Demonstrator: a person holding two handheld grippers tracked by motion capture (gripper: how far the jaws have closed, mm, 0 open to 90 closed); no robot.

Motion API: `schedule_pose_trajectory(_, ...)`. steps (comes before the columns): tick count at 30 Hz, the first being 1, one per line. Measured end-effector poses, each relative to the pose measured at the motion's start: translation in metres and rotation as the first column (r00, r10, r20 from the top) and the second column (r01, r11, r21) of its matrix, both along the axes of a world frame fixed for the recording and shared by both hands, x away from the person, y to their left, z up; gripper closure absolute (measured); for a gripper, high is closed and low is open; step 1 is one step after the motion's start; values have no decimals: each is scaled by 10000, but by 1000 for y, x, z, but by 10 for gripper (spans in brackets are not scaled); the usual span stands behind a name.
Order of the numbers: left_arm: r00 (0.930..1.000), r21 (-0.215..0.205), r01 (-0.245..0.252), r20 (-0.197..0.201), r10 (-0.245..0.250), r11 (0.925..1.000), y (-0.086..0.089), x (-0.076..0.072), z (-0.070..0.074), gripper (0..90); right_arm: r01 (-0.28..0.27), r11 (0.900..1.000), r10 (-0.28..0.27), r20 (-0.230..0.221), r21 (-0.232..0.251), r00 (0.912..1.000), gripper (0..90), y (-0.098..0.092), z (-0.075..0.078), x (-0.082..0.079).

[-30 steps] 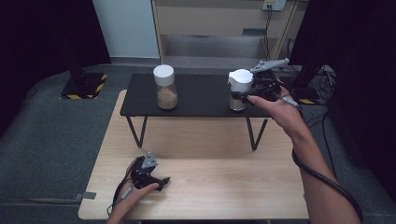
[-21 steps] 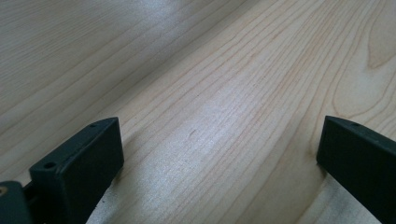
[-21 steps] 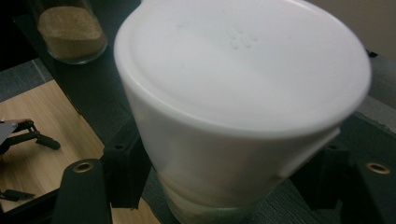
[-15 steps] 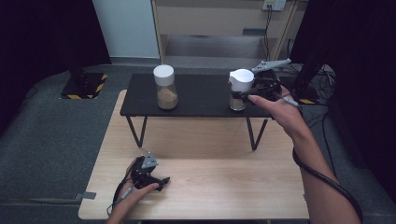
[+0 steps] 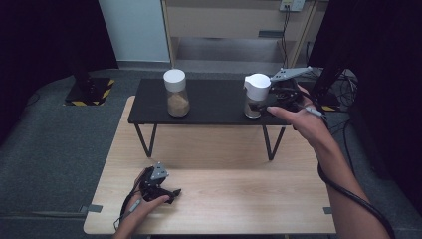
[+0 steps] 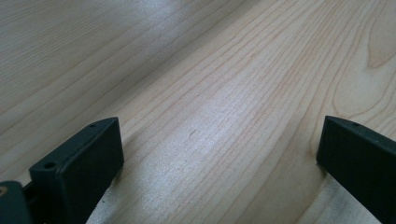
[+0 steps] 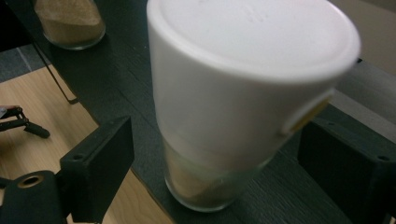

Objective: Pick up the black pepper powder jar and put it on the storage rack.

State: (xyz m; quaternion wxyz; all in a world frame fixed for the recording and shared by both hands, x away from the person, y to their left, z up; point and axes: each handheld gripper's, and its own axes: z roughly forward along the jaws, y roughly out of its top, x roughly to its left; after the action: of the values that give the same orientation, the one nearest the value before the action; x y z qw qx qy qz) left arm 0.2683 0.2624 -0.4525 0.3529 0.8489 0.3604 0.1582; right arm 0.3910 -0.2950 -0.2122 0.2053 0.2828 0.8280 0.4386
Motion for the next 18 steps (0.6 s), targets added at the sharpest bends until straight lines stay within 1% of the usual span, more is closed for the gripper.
schedule_pose_trajectory(3,10000,-1,0,0,0,10000,0,0,0,0,136,9999,-135,-89,32,9999,76,-4,2,-7)
schedule_pose_trajectory(6,10000,-1,-2,0,2,10000,0,0,0,0,162,9998,-164,-135,-151,9998,63,-7,6,-15)
schedule_pose_trajectory(8,10000,-4,-3,-1,3,10000,0,0,0,0,213,9996,-216,-213,-172,9995,59,-11,7,-22)
schedule_pose_trajectory(11,10000,0,-4,0,4,10000,0,0,0,0,144,9997,-148,-224,-179,9996,59,-13,8,-27)
schedule_pose_trajectory(14,10000,-4,-10,1,10,10000,0,0,0,0,51,9994,-59,-227,-351,9997,57,-13,10,-34)
schedule_pose_trajectory(18,10000,4,-6,-1,6,10000,0,0,0,0,-25,9990,15,-232,-454,9997,57,-13,11,-43)
